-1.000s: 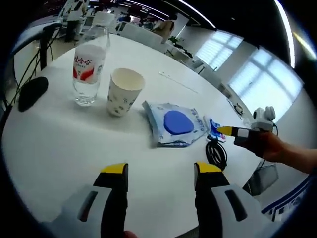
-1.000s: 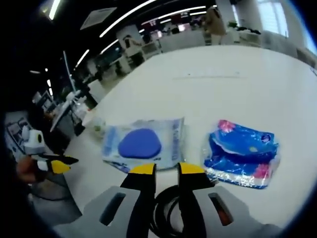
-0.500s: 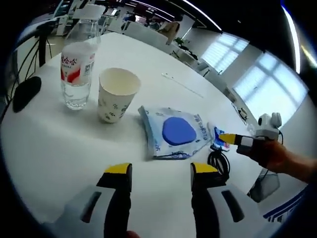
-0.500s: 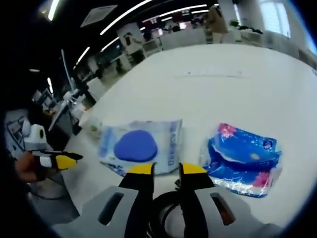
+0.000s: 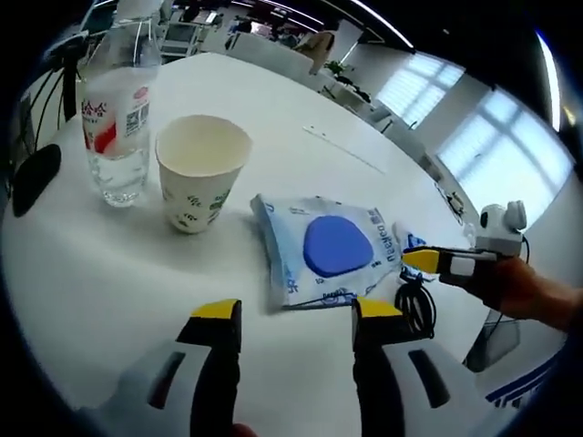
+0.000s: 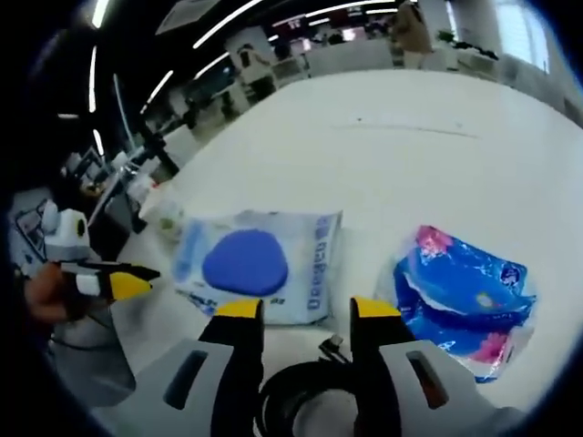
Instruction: Arrange the tabletop items into an orderly group along one side of the table until the central work area is clear of visible clutter.
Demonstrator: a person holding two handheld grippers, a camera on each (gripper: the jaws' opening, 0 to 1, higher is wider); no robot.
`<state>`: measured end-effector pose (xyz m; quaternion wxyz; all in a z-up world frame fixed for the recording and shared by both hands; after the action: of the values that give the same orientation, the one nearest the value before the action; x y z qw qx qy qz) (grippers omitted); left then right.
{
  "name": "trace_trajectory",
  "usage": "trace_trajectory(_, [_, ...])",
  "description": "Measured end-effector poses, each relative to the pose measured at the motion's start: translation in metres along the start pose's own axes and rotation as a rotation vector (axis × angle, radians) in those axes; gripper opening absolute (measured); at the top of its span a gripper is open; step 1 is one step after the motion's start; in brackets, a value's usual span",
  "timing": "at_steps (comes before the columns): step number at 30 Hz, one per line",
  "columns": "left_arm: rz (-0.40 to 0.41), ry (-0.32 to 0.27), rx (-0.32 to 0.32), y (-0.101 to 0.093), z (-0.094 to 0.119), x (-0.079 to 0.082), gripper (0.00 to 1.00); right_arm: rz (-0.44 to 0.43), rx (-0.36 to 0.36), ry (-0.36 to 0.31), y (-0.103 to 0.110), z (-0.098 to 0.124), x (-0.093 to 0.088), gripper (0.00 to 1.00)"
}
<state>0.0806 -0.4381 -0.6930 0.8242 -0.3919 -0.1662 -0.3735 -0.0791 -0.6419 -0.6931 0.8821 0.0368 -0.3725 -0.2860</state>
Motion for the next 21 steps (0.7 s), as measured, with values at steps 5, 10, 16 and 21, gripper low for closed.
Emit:
trace_trajectory(5, [0.006,0.008,0.015,0.001,-0.008,0.001,0.40,-0.015,-0.013,-0.001,-0.003,-0.003,0.003,0.31])
trace_trajectory(10, [-0.013,0.033,0.052,0.005,-0.016,-0.001,0.29,-0.030,-0.028,0.006,-0.005,-0.009,0.002,0.24])
trace_trajectory(16, [-0.074,0.071,0.070,0.005,-0.025,-0.006,0.14,-0.031,-0.034,0.022,-0.003,-0.013,-0.002,0.13])
trace_trajectory(21, [-0.060,0.056,0.075,0.005,-0.025,-0.005,0.02,-0.061,-0.035,-0.001,-0.001,-0.009,-0.003,0.00])
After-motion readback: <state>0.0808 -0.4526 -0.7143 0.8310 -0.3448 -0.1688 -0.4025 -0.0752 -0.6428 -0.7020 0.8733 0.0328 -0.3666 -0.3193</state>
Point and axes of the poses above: the point that each gripper's makers call its tool centre point, and the gripper's own axes: z roughly backward along the fingers, y roughly to its left, x roughly out of its top, the point moved 7 cm from there along z, roughly backward along the fingers, and after that the axes turned 3 degrees about -x, right-handed, at the moved point
